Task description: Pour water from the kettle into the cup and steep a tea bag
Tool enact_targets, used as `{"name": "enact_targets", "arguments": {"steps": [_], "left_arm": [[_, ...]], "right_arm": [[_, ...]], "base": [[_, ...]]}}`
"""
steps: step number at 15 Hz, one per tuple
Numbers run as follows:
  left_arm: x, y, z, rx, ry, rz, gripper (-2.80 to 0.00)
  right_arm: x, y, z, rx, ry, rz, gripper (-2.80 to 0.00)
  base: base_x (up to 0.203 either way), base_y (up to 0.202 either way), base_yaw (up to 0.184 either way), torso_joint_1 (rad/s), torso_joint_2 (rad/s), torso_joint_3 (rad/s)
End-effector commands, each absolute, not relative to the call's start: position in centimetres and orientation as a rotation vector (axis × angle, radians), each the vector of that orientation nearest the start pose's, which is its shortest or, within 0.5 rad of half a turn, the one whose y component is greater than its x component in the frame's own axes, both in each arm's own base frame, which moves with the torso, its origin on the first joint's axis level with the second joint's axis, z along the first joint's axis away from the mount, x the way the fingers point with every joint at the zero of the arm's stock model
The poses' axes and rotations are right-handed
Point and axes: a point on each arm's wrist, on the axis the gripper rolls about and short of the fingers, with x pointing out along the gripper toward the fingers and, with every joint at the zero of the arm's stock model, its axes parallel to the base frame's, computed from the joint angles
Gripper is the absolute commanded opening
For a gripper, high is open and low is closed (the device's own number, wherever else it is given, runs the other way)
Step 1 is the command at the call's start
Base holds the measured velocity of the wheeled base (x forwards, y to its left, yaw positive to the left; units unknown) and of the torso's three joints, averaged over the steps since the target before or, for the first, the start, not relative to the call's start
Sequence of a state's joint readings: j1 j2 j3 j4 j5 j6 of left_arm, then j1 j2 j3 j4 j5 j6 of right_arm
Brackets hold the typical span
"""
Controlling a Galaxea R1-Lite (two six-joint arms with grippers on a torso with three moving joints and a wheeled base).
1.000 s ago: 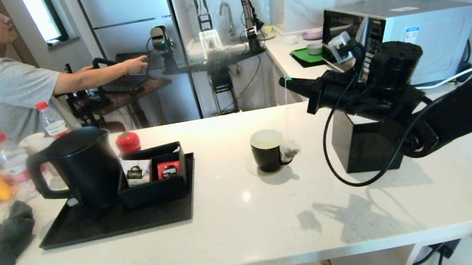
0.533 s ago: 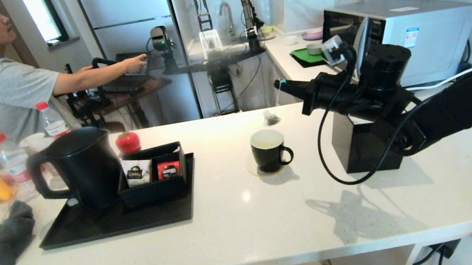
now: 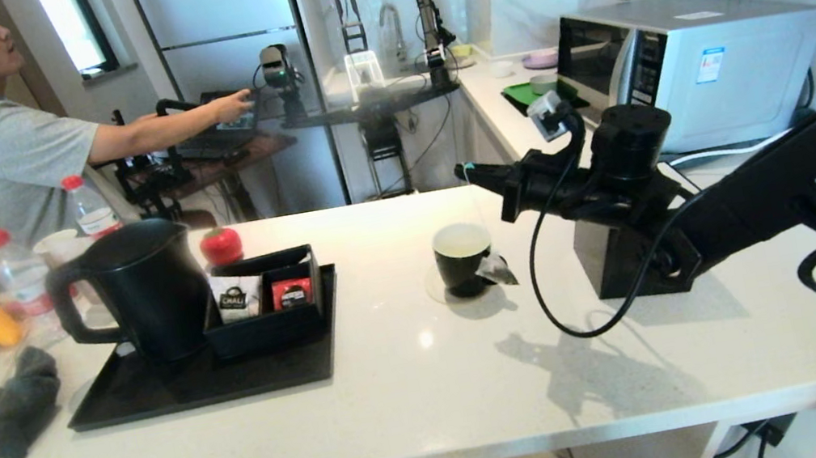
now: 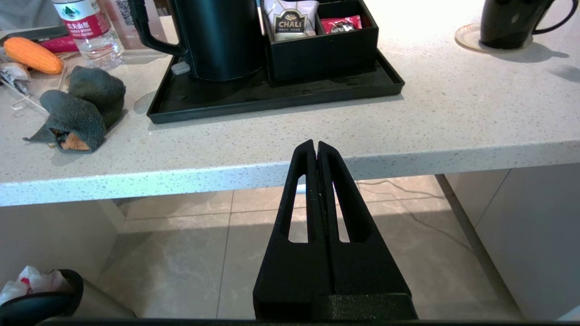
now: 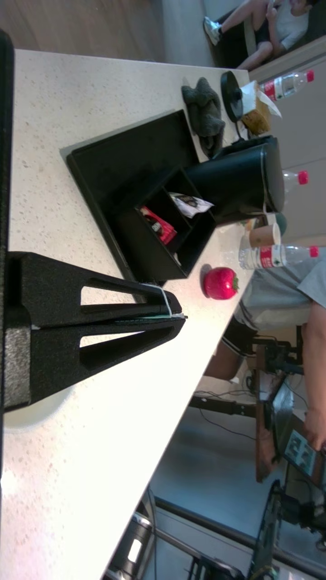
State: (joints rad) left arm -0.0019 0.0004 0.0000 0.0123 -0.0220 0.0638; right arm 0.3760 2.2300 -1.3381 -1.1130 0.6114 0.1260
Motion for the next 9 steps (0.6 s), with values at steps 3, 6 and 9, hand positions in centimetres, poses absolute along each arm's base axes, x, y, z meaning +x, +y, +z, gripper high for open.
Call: {"name": "enact_targets", "arguments": {"steps": [3,6,9], "left_arm": [[-2.3,0.0,7.4,0.064,0.012,-0.024,-2.80],[-2.3,0.0,7.4,0.064,0.012,-0.024,-2.80],[-2.3,0.0,7.4,0.064,0.011,-0.025,-2.80]], "right_arm": [[41.6,18.0,16.6,0.093,-0.158,1.004,-2.80],[42.0,18.0,17.6,0.091,-0.180,1.001,-2.80],[42.6,18.2,19.6,0.092,-0.218,1.002,-2.80]], "base": [[0.000,0.000,0.000,0.000,0.00,0.000],[0.000,0.000,0.000,0.000,0.00,0.000],[0.000,0.000,0.000,0.000,0.00,0.000]]}}
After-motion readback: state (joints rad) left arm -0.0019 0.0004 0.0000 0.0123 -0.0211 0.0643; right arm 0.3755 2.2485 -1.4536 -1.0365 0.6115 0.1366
